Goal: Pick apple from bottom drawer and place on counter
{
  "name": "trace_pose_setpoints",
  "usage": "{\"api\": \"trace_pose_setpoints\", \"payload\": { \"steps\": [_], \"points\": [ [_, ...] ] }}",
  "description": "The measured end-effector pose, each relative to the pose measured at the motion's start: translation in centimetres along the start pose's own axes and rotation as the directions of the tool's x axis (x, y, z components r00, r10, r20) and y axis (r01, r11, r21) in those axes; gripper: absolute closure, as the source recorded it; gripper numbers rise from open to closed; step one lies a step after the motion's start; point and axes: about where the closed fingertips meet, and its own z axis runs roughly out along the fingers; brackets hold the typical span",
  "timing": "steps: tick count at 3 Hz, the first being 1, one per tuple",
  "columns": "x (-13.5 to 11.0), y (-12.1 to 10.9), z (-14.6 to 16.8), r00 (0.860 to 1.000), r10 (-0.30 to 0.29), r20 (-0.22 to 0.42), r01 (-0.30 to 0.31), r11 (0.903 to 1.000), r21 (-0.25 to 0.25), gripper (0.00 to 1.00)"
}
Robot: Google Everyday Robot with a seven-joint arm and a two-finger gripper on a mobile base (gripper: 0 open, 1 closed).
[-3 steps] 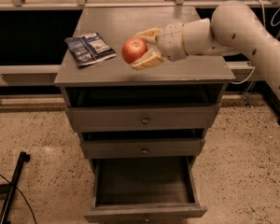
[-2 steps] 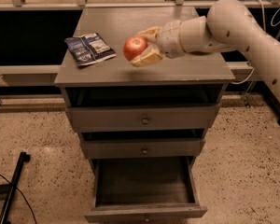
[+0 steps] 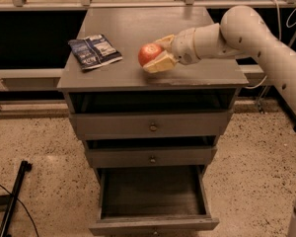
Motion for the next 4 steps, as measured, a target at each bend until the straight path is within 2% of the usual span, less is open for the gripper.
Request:
{"api": "trace_pose_setpoints", "payload": {
  "steps": [2,4],
  "points": [
    [2.2,0.3,0.1,0.998,0.06,-0.008,-0.061,0.9979,-0.023,0.52],
    [2.3,0.3,0.1,0.998,0.062,-0.009,-0.062,0.9978,-0.025,0.06]
  ]
}}
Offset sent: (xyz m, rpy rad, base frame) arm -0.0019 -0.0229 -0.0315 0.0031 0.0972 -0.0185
